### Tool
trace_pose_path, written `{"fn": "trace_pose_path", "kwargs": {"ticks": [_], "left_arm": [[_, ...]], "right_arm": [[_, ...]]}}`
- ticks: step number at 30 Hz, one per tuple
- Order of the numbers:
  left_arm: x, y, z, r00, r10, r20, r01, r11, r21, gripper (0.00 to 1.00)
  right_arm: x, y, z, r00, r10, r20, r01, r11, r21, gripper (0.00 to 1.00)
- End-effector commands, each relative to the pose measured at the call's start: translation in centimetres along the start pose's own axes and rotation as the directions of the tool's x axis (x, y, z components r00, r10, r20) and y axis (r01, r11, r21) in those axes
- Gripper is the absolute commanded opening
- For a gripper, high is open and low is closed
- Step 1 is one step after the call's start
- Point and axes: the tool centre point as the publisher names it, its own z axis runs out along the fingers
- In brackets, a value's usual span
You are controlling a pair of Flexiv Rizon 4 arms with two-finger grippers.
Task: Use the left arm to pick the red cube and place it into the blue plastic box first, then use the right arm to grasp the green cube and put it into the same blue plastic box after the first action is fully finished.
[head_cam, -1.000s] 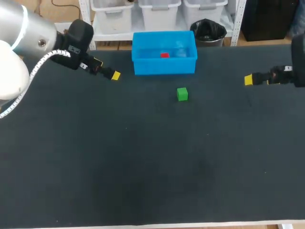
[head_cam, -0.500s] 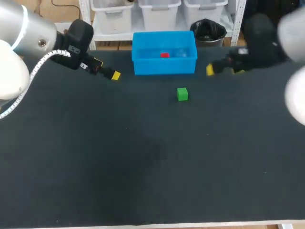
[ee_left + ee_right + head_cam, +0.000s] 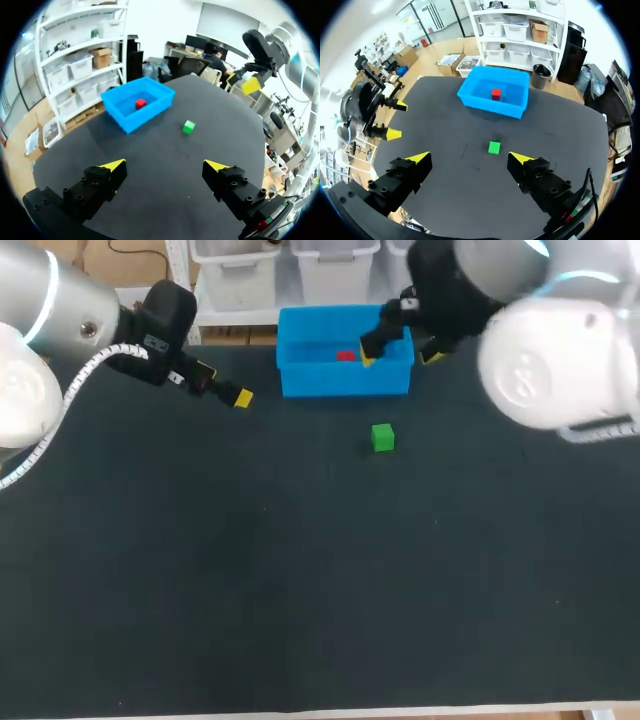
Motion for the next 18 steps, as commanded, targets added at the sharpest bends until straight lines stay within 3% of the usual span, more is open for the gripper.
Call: {"fn": "trace_pose_path", "kwargs": {"ticks": [1,18], "left_arm": [[0.2,0.1,0.0,1.0,0.003,0.007,-0.003,1.0,0.005,1.0],[0.2,0.1,0.0,1.0,0.003,0.007,-0.003,1.0,0.005,1.0]], "right_arm": [[-1.2,0.8,0.8,0.999,0.013,-0.049,-0.009,0.996,0.093,1.0],[-1.8,1.3,1.8,0.982,0.118,-0.147,-0.098,0.985,0.14,1.0]]}}
